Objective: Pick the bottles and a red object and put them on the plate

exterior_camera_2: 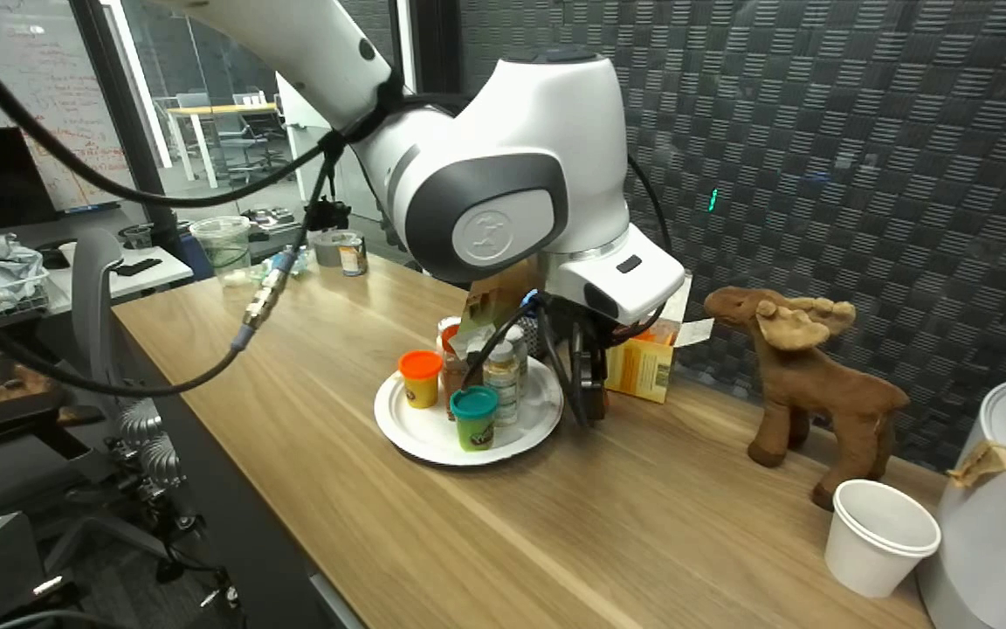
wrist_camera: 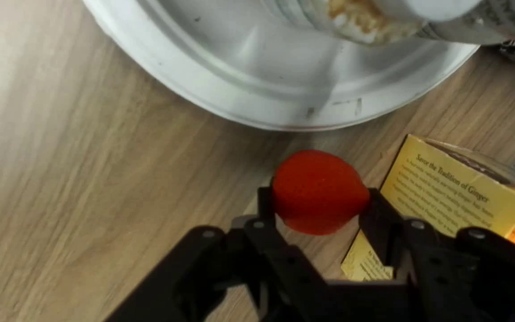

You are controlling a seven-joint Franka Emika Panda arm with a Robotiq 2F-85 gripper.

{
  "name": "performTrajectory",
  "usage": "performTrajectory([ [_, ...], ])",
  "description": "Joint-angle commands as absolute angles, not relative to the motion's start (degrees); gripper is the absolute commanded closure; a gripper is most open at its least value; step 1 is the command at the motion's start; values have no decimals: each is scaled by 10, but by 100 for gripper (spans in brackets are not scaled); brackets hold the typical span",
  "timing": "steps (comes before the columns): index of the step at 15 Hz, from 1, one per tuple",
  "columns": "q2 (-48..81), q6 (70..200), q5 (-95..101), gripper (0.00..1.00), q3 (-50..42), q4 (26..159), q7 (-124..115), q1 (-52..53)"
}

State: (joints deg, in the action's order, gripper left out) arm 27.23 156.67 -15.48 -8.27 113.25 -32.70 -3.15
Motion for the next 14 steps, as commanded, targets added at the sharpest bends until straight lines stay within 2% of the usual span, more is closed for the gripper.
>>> performTrajectory([
  [1,197,1628,-157,73,-105,1214,-355,-13],
  [7,96,1658,-89,73,-164,1319,-439,46],
  [14,-6,1638,111,73,-200,1417,-609,108],
])
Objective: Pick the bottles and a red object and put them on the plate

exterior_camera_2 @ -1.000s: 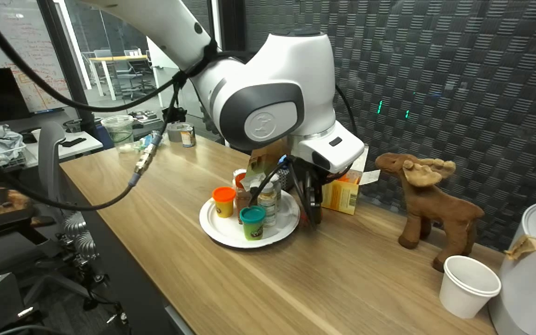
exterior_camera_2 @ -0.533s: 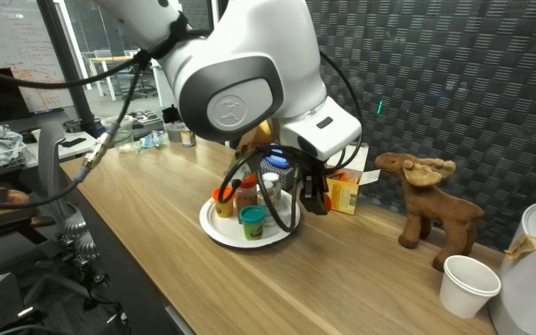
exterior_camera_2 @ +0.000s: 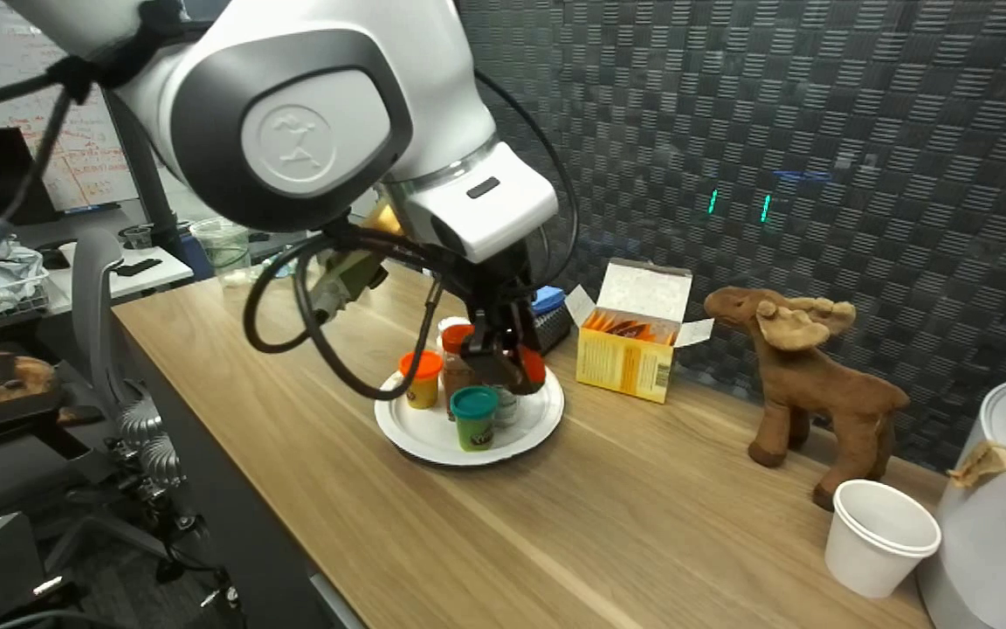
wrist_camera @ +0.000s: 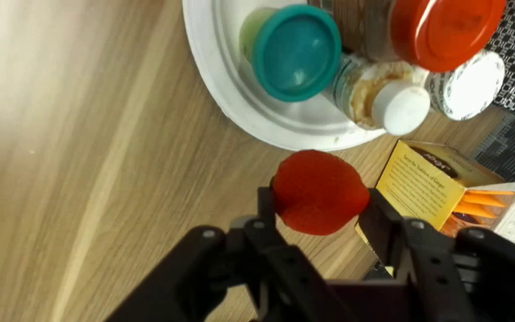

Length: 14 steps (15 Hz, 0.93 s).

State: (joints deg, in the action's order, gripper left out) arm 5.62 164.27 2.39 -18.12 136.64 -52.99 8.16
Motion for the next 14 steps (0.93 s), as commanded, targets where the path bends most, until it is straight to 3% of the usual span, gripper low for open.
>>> performTrajectory([
  [1,-19,1633,149,73,-198,1427,-641,111],
  [5,-67,1595,220,73,-170,1460,-700,116],
  [6,-75,1582,205,73,-104,1468,-684,62],
  [8,-82,1564,158,73,-69,1478,-646,56],
  [14,-28,1548,126,73,-5,1451,-617,26],
])
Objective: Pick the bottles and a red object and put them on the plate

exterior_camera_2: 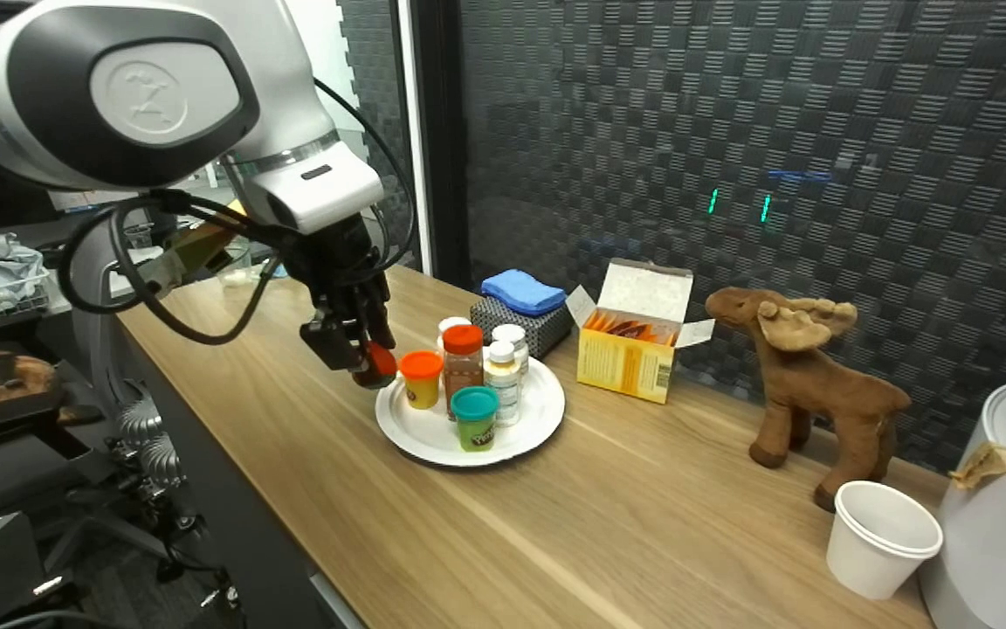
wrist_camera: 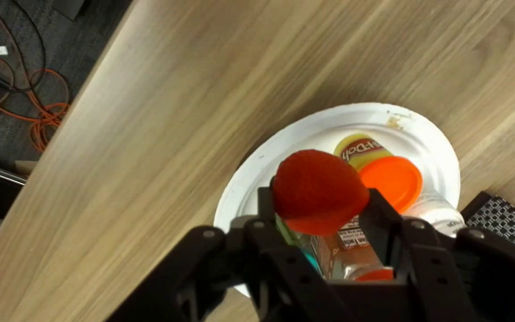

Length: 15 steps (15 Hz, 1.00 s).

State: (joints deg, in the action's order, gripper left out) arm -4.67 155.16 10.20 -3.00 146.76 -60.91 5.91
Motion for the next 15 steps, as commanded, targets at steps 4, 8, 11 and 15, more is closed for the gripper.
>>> performTrajectory([
  [4,3,1557,206,73,-7,1436,-662,2],
  [8,31,1567,184,73,-11,1420,-632,6],
  [11,51,1567,177,73,-13,1402,-621,13],
  [15,82,1562,182,73,-23,1367,-624,18],
])
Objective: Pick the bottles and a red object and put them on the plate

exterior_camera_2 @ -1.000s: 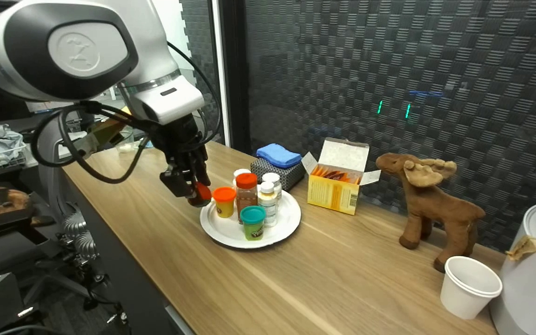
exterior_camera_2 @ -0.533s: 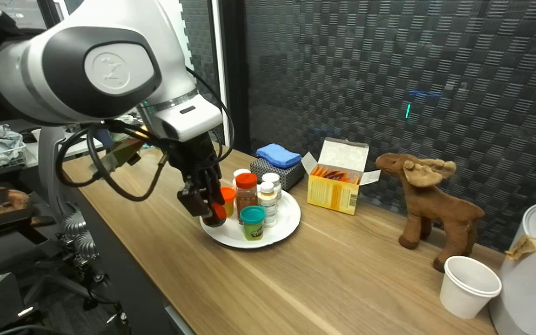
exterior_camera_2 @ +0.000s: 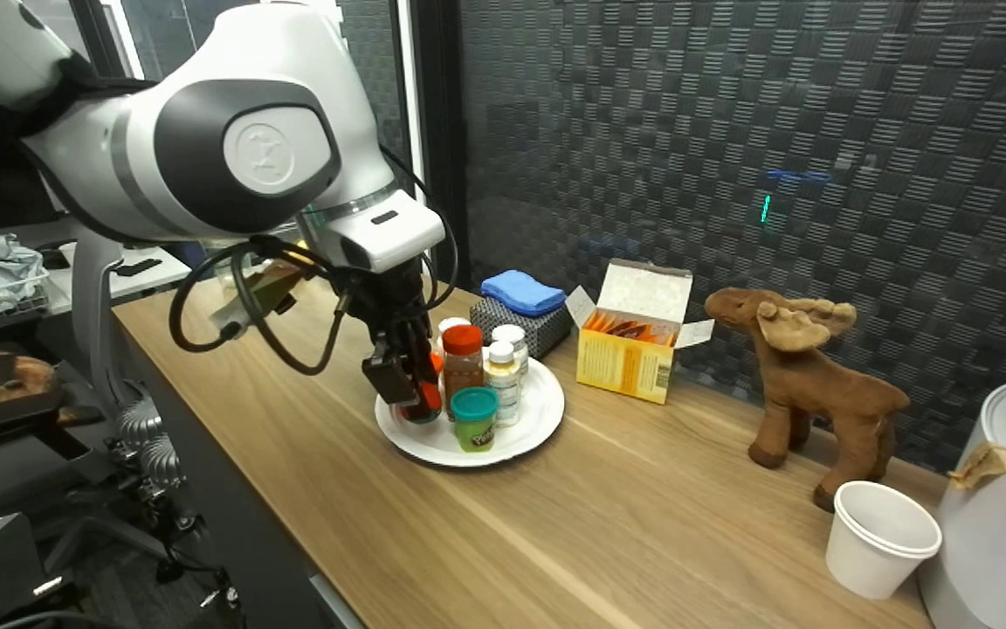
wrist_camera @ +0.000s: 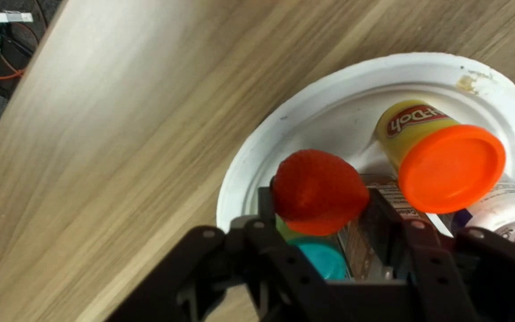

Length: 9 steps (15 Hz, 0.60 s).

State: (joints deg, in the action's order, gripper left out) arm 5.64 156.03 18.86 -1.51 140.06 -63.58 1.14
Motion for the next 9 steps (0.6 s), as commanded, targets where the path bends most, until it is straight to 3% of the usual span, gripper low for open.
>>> performTrajectory([
  [1,91,1560,181,73,-25,1359,-622,19],
  [2,98,1559,175,23,-25,1352,-614,20],
  [3,103,1560,167,23,-25,1349,-606,20],
  [6,96,1561,152,1,-26,1351,-584,21],
  [9,62,1553,122,0,-24,1369,-554,17],
])
